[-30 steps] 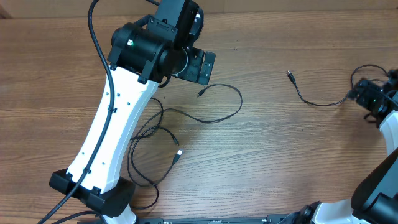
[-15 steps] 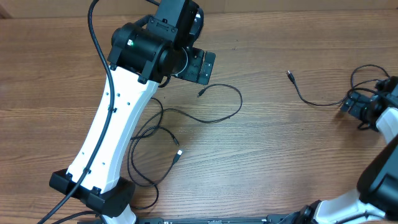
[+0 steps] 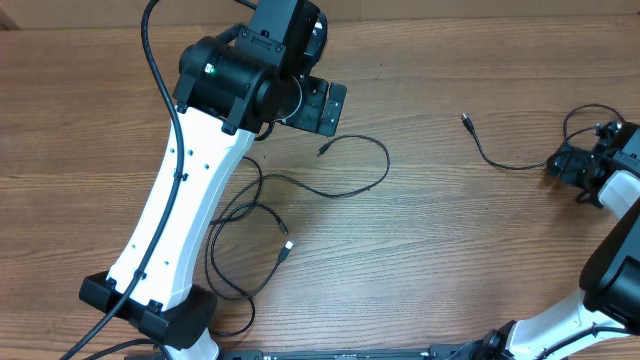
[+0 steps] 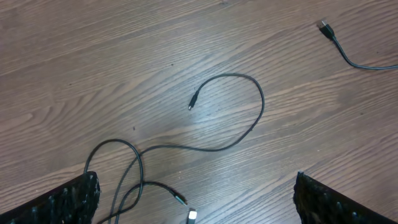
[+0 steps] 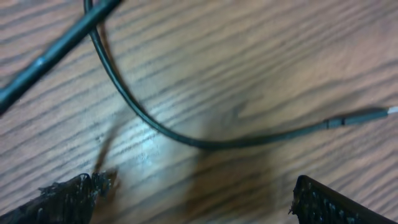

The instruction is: Untangle cables

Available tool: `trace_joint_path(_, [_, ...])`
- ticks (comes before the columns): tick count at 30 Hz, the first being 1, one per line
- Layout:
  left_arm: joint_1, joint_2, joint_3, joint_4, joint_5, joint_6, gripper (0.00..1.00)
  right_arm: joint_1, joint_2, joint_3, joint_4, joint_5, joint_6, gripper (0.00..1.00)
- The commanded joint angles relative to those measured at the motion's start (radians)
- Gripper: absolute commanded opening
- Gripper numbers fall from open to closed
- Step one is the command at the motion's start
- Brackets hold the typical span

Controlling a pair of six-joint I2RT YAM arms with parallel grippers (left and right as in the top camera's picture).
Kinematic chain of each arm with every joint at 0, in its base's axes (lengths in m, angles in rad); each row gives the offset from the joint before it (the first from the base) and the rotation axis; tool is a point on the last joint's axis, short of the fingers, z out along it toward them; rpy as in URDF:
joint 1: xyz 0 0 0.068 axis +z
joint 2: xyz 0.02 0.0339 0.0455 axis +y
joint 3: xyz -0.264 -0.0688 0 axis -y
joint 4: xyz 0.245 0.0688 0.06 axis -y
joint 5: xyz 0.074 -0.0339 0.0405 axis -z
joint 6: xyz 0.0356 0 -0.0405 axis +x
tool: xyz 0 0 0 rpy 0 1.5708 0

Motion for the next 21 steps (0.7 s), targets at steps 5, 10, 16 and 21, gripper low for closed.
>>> trace_joint_path(5, [0.0,0.009,0.008,0.003,0.011,-0.014,1.0,0.001,0.132,0.004,0.05,0.006,-0.045,1.0])
trace_joint_path(10, [0.0,0.009,0.008,0.004,0.011,-0.014,0.99,0.001,0.226,0.004,0.092,0.006,-0.043,1.0])
trace_joint_path(16, [0.0,0.009,0.008,0.003,0.011,-0.014,0.99,0.001,0.29,0.005,0.178,-0.024,-0.04,1.0])
trace_joint_path(21, [0.0,0.009,0.008,0.003,0.011,-0.014,0.99,0.001,0.294,0.009,0.196,-0.021,-0.04,1.0])
